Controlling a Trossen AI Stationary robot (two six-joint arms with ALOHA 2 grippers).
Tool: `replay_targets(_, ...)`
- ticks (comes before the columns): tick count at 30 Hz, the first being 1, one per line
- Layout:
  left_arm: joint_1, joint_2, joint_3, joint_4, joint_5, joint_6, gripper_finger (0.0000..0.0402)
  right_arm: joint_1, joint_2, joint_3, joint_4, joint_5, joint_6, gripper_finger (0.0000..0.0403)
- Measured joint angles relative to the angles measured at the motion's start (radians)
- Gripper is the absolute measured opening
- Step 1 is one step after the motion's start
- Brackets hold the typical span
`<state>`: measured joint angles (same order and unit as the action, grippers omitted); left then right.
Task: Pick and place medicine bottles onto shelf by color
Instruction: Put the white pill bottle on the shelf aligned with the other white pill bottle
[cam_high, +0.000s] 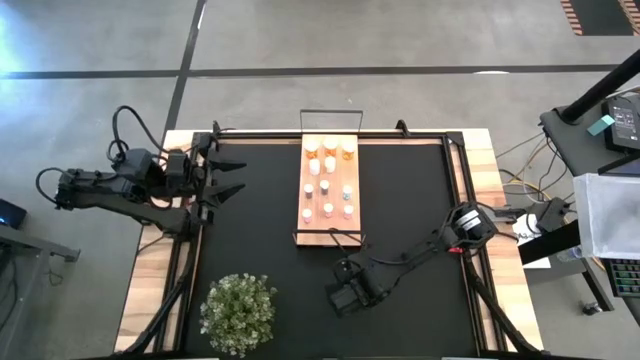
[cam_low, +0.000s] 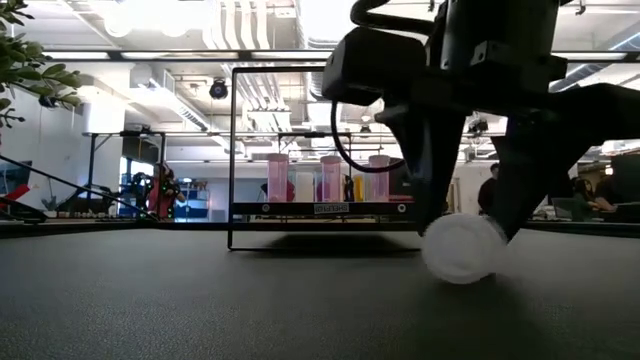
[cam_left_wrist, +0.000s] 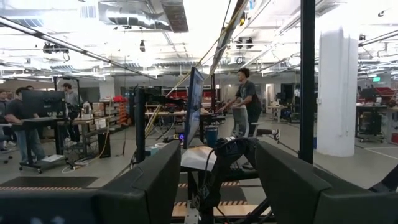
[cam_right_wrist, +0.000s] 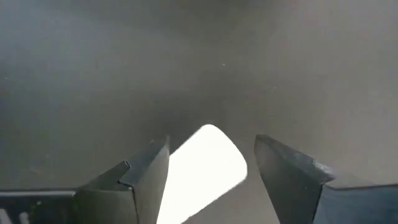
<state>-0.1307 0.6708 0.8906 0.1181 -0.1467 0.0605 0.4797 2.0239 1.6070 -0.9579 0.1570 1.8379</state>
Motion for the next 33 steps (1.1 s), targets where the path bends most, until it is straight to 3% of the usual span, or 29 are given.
replay_targets(7,0.0,0.003,0.0,0.0,0.0,0.0,0.0192,0.0,0.009,-0.003,-0.006,-0.029,-0.084,0.021)
replay_targets(16,0.0,0.014,0.0,0.002,0.0,0.0,0.0192,-0.006,-0.024,0.003,-0.039,-0.026,-0.461,0.0205)
replay_targets(23,0.0,0.023,0.0,-0.001,-0.001,-0.001,0.0192,0.005,-0.127,0.008,0.059,-0.033,-0.551,0.0205)
replay_targets(33,0.0,0.03,0.0,0.001,-0.012,-0.002,0.0192,0.033,-0.083,0.008,0.089,-0.059,-0.53,0.0205)
